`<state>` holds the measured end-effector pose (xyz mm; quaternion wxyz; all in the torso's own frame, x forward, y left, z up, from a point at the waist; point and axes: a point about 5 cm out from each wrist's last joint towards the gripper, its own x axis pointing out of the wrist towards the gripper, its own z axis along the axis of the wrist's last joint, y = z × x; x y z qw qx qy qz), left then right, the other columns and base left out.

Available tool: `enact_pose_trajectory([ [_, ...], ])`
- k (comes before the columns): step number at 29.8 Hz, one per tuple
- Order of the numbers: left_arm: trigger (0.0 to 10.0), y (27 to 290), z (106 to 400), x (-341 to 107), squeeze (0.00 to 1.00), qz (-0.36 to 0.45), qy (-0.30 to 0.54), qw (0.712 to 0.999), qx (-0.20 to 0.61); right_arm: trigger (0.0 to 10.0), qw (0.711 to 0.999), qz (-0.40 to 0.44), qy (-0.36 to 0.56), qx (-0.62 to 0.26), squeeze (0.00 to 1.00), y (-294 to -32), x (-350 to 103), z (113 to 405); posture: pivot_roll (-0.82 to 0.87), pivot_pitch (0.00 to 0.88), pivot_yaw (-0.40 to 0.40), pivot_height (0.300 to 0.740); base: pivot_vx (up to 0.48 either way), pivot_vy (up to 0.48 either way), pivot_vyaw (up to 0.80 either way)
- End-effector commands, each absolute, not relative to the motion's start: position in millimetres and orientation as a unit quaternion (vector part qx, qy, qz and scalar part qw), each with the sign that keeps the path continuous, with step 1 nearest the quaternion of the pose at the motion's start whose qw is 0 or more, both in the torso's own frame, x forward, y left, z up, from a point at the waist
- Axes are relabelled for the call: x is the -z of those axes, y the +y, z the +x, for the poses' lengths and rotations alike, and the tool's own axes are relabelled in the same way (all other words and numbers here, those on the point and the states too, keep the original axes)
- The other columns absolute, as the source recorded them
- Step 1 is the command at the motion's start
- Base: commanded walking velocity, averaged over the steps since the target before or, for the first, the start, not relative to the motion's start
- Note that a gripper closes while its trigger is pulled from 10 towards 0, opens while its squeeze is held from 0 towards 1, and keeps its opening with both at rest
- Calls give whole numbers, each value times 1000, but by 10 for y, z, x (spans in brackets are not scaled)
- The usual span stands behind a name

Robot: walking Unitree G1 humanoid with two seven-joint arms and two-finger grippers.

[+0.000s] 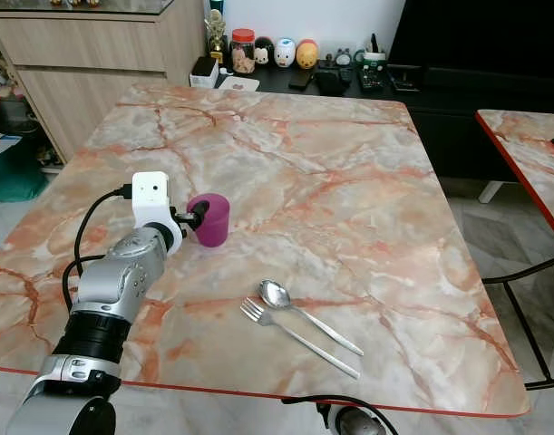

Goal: Setting the table

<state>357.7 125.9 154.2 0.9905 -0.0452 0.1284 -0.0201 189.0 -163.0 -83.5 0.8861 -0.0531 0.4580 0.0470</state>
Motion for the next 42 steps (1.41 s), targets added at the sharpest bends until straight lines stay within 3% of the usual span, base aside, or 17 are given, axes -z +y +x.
enact_pose_trajectory([
  [1,7020,1241,3575,-1498,0,-37,142,989,20,10000,886,-54,458,-44,0,-1647,828,1905,76,0,-50,740,0,0,0],
  [2,4706,1240,3575,-1497,0,-37,142,989,20,10000,886,-54,458,-44,0,-1647,828,1906,75,0,-50,740,0,0,0],
  [3,0,1235,3572,-1493,0,-37,142,989,23,10000,886,-54,459,-44,0,-1646,828,1905,78,0,-51,740,0,0,0],
  [9,0,1229,3567,-1485,0,-38,143,989,27,10000,885,-55,459,-45,0,-1642,829,1905,79,0,-51,740,0,0,0],
  [10,1725,1228,3566,-1484,0,-38,143,989,27,10000,885,-55,459,-45,0,-1642,829,1905,79,0,-51,740,0,0,0],
  [11,1725,1228,3566,-1484,0,-38,143,989,27,10000,885,-55,459,-45,0,-1642,829,1905,79,0,-51,740,0,0,0],
  [12,6588,1227,3566,-1484,0,-39,143,989,27,10000,885,-55,459,-46,0,-1642,829,1905,79,0,-51,740,0,0,0],
  [13,10000,1226,3565,-1483,0,-38,143,989,27,10000,885,-55,459,-46,0,-1641,829,1905,79,0,-51,740,0,0,0],
  [19,10000,1211,3564,-1477,0,-39,145,988,30,10000,885,-55,460,-45,0,-1641,830,1903,78,0,-50,740,0,0,0],
  [20,9020,1211,3564,-1477,0,-39,145,988,30,10000,885,-55,460,-45,0,-1641,830,1903,78,0,-50,740,0,0,0],
  [22,1098,1211,3562,-1476,0,-39,145,988,30,10000,885,-55,460,-45,0,-1641,831,1901,78,0,-50,740,0,0,0],
  [23,1098,1209,3561,-1477,0,-39,145,988,30,10000,885,-55,460,-45,0,-1642,831,1901,78,0,-50,740,0,0,0],
  [24,0,1209,3561,-1477,0,-39,145,988,31,10000,885,-55,460,-45,0,-1642,831,1901,79,0,-51,740,0,0,0],
  [42,0,1161,3543,-1453,0,-35,152,986,52,10000,885,-57,460,-46,0,-1646,831,1900,77,0,-52,740,0,0,0],
])
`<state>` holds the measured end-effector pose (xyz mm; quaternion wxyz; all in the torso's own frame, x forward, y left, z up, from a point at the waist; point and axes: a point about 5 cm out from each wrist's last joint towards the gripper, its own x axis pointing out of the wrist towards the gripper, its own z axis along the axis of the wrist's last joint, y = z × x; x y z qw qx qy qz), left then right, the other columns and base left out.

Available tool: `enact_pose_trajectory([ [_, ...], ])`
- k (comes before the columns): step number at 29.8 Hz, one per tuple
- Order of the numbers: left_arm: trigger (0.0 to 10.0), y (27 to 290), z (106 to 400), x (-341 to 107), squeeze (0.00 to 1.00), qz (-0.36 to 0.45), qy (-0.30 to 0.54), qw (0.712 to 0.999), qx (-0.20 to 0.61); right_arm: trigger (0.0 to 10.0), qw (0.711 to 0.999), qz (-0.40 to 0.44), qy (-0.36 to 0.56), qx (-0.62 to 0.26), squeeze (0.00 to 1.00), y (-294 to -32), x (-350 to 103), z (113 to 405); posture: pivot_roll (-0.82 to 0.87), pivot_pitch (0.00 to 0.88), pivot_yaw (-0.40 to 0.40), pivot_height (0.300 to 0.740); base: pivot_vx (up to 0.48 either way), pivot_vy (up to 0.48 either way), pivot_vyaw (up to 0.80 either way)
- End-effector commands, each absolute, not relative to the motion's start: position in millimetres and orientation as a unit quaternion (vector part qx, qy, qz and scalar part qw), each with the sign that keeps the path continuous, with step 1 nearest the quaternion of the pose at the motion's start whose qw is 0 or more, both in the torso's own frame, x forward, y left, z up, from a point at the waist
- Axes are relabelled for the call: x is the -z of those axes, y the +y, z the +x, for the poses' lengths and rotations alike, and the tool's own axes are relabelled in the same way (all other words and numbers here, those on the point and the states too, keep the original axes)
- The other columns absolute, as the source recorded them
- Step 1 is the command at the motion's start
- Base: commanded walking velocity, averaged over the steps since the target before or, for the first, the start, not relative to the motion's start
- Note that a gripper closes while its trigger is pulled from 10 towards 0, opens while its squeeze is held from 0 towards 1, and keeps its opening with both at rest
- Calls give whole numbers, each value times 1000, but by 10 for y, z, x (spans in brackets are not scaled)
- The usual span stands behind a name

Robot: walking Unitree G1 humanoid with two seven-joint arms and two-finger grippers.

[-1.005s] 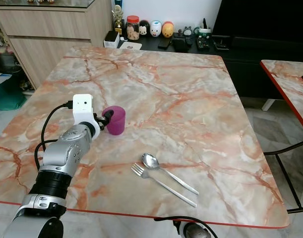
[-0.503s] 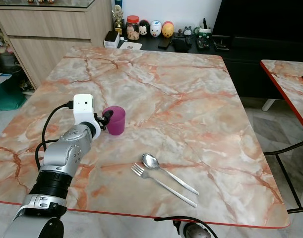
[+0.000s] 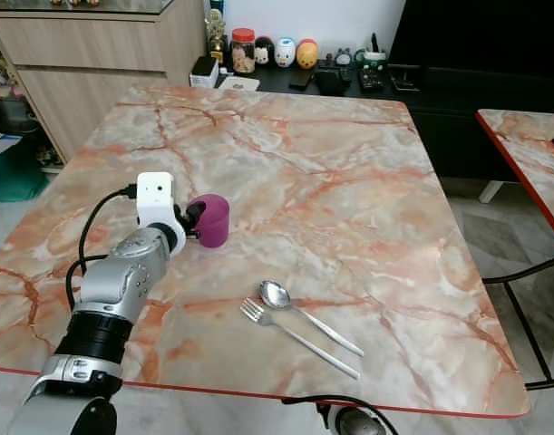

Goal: Setting the table

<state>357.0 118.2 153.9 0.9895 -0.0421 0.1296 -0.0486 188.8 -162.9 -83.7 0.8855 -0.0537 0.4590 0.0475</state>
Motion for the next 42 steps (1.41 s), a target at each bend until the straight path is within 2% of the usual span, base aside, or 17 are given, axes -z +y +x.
enact_pose_trajectory([
  [1,0,1156,3541,-1452,0,-34,152,986,53,10000,885,-57,460,-47,0,-1646,831,1900,77,0,-52,740,0,0,0],
  [20,0,1140,3530,-1456,0,-35,148,987,61,10000,885,-58,460,-47,0,-1646,830,1901,79,0,-53,740,0,0,0],
  [25,0,1158,3525,-1524,0,-48,112,991,58,10000,885,-58,460,-47,0,-1649,831,1899,79,0,-55,740,0,0,0],
  [30,0,1246,3441,-1655,0,-64,31,996,48,10000,885,-56,460,-44,0,-1656,835,1890,76,0,-54,740,0,0,0],
  [31,3961,1296,3375,-1712,0,-58,-10,997,44,10000,885,-56,461,-42,0,-1660,837,1886,76,0,-54,740,0,0,0],
  [32,3961,1296,3375,-1712,0,-58,-10,997,44,10000,885,-56,461,-42,0,-1660,837,1886,76,0,-54,740,0,0,0],
  [33,10000,1334,3325,-1729,0,-58,-27,997,41,10000,885,-55,461,-40,0,-1663,838,1883,76,0,-54,740,0,0,0],
  [42,10000,1763,2893,-1668,0,-20,-81,996,-23,10000,885,-31,464,-11,0,-1701,850,1854,87,0,-62,740,0,0,0],
])
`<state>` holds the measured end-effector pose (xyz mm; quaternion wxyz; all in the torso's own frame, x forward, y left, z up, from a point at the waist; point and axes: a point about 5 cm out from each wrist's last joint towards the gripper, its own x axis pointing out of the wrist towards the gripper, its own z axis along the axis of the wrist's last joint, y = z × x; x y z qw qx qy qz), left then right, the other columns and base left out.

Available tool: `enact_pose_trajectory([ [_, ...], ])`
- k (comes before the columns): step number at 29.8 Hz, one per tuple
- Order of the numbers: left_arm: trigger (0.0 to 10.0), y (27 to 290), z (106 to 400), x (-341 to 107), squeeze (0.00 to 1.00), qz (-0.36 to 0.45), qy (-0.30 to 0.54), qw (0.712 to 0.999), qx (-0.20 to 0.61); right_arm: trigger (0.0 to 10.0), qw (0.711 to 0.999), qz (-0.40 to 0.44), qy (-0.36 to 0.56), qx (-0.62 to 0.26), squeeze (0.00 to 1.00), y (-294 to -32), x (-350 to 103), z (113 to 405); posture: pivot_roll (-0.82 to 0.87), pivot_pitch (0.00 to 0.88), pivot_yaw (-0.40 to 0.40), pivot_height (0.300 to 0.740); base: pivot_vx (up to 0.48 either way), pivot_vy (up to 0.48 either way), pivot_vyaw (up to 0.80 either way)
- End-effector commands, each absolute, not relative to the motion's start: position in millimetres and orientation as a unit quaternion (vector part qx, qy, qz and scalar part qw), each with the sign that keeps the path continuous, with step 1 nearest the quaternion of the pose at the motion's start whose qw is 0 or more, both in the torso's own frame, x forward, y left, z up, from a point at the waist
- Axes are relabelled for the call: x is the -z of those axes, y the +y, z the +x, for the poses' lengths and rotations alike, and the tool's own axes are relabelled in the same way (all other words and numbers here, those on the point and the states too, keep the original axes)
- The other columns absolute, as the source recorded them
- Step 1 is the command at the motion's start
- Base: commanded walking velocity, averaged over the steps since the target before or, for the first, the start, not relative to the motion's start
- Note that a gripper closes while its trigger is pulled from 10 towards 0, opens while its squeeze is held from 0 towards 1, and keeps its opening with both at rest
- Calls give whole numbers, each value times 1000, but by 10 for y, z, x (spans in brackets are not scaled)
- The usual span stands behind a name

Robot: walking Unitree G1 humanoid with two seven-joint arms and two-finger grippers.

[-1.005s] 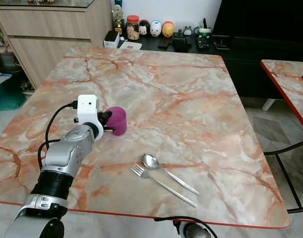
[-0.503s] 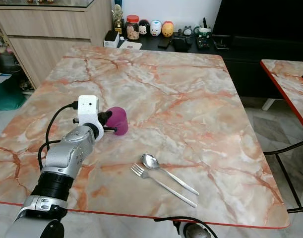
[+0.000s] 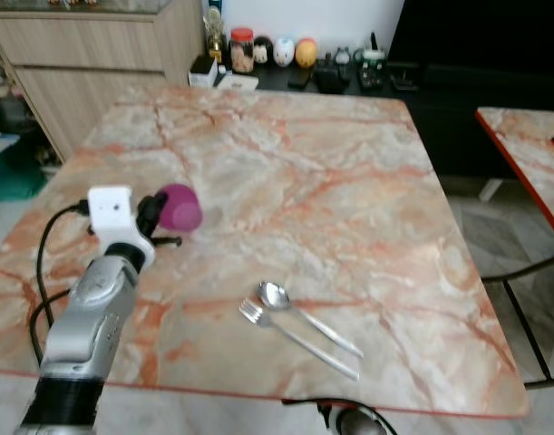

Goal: Setting the table

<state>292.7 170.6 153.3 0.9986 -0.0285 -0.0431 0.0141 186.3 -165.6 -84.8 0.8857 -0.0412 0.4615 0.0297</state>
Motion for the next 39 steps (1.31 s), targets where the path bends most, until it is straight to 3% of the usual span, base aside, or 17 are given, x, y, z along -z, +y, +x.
enact_pose_trajectory([
  [1,10000,1849,2828,-1667,0,-19,-88,995,-41,10000,885,-14,465,8,0,-1709,857,1839,91,0,-64,740,0,0,0],
  [6,10000,1971,2751,-1640,0,1,-90,994,-63,10000,886,35,459,52,0,-1716,869,1807,95,0,-69,740,0,0,0],
  [8,10000,1983,2764,-1658,0,-3,-95,993,-72,10000,884,-3,466,23,0,-1723,866,1818,96,0,-71,740,0,0,0],
  [27,10000,1796,2914,-1800,0,11,-132,990,-38,10000,876,-30,481,2,0,-1702,881,1801,96,0,-67,740,0,0,0],
  [39,10000,1739,2932,-1832,0,9,-141,989,-36,10000,879,-27,475,3,0,-1710,870,1818,100,0,-74,740,0,-307,0],
])
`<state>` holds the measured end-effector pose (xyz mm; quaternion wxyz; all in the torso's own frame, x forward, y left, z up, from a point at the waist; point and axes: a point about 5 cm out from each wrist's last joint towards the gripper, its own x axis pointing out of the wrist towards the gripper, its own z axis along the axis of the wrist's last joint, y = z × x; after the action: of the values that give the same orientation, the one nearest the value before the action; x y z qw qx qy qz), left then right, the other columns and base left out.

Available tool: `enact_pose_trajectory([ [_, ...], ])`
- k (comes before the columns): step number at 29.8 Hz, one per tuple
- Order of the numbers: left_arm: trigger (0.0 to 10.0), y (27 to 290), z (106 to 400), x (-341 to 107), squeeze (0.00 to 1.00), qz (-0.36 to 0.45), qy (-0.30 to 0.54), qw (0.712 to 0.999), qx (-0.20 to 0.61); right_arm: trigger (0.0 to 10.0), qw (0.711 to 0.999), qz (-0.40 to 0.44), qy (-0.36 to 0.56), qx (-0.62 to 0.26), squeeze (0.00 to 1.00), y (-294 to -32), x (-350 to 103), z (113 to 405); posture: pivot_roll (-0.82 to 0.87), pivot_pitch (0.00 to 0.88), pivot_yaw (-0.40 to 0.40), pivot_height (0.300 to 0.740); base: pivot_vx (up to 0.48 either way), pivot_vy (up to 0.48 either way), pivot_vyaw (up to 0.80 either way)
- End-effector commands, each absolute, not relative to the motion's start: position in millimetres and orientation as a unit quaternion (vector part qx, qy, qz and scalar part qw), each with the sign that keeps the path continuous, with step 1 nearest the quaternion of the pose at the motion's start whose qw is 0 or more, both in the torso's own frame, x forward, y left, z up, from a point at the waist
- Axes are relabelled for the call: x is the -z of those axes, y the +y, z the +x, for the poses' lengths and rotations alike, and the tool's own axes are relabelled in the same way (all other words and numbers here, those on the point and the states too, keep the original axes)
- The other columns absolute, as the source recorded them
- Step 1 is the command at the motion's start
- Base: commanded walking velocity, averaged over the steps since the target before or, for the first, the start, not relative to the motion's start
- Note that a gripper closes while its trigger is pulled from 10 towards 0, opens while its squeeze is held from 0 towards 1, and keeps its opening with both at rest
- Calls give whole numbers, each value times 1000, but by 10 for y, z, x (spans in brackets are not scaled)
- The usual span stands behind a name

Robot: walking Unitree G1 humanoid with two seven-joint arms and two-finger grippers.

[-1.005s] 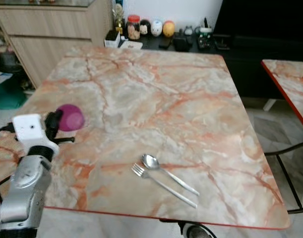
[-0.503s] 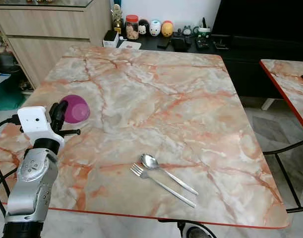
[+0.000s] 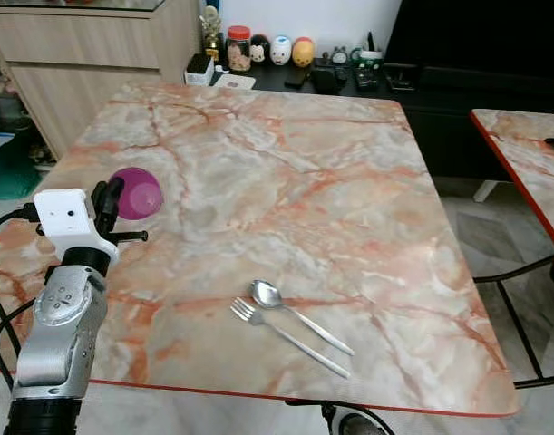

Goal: Setting the table

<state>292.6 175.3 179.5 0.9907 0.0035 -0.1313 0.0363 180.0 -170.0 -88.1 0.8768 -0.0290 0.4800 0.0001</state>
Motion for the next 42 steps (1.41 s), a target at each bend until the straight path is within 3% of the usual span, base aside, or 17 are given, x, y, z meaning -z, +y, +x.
enact_pose_trajectory([
  [1,10000,1737,2933,-1832,0,9,-141,989,-36,10000,879,-27,475,3,0,-1711,870,1818,100,0,-74,740,0,-341,0],
  [12,10000,1725,2946,-1845,0,8,-147,988,-35,10000,880,-19,474,10,0,-1728,870,1813,94,0,-79,740,0,-414,0],
  [21,10000,1716,2960,-1854,0,5,-152,988,-36,10000,880,-18,475,6,0,-1734,870,1813,93,0,-82,740,0,-425,-596],
  [42,10000,1705,2992,-1883,0,3,-158,987,-32,10000,880,-22,474,7,0,-1730,868,1819,88,0,-78,740,0,-425,0],
])
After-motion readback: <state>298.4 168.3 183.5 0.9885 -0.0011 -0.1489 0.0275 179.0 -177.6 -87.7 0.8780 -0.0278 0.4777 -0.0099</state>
